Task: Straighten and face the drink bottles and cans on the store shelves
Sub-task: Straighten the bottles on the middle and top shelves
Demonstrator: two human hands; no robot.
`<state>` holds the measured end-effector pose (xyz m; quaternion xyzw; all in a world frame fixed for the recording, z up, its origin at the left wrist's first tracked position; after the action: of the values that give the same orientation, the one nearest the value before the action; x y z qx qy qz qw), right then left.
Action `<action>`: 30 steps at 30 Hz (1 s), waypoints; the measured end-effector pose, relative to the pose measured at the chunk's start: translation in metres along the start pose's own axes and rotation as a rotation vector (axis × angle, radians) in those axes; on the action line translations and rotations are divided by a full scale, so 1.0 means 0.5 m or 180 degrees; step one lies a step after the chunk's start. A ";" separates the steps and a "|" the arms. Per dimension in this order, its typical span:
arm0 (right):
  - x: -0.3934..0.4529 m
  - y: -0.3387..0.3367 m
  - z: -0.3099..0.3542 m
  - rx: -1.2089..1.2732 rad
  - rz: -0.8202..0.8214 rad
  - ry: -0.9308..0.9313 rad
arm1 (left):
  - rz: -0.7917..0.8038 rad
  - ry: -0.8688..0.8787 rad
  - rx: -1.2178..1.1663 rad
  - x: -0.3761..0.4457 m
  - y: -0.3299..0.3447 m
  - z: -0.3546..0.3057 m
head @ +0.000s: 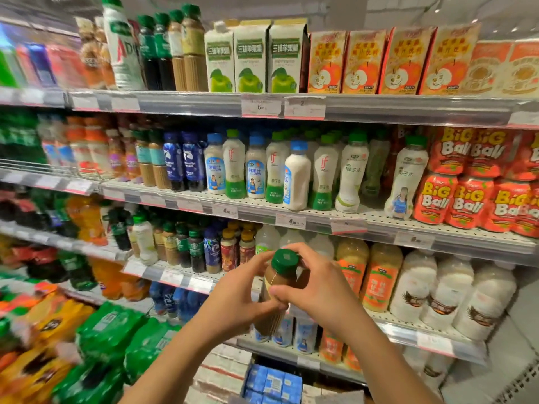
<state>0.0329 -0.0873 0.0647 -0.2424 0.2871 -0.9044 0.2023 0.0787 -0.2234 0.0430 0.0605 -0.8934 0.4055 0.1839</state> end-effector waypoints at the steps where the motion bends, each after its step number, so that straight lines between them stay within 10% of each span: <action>1: 0.010 0.015 0.007 0.0021 0.0025 -0.0008 | -0.0010 -0.0057 -0.0052 -0.006 -0.009 0.017; 12: 0.208 0.215 0.098 0.0701 0.0196 0.0142 | -0.0224 -0.0332 0.0056 -0.028 -0.180 0.295; 30: 0.536 0.477 0.123 -0.2977 0.0184 -0.0144 | -0.0783 -0.0289 0.0116 0.134 -0.519 0.673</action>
<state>-0.0934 -0.4285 0.0481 -0.3191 0.6660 -0.6664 0.1027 -0.0103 -0.6441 0.0474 0.1912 -0.8791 0.3929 0.1904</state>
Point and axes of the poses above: each hand's wrist, its own x-axis towards the middle knuckle, its own y-axis out of the palm, z = x × y, the point moved 9 cm from there along x, towards the middle knuckle, and after that the axes turned 2 degrees about x, right-handed, at the moved point
